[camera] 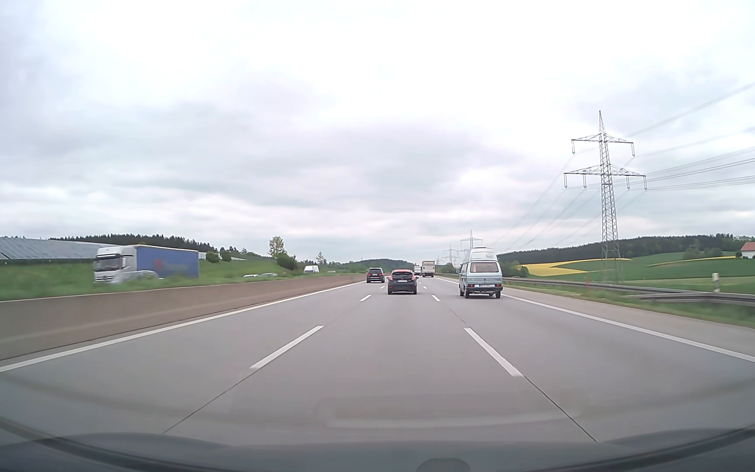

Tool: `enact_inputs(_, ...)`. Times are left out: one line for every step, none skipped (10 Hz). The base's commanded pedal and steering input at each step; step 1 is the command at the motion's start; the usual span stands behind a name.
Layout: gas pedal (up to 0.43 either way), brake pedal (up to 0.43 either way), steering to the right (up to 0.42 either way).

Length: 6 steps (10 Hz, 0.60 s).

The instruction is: Follow the waypoints while adhering to traffic rules and regulations

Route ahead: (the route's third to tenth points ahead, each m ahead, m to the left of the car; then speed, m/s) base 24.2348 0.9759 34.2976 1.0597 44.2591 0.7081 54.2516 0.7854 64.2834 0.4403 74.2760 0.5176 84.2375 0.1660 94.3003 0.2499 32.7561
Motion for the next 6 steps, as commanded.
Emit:
enact_inputs(0.260, 0.000, 0.000)
enact_inputs(0.260, 0.000, 0.000)
enact_inputs(0.260, 0.000, 0.000)
enact_inputs(0.260, 0.000, 0.000)
enact_inputs(0.260, 0.000, 0.000)
enact_inputs(0.260, 0.000, 0.000)
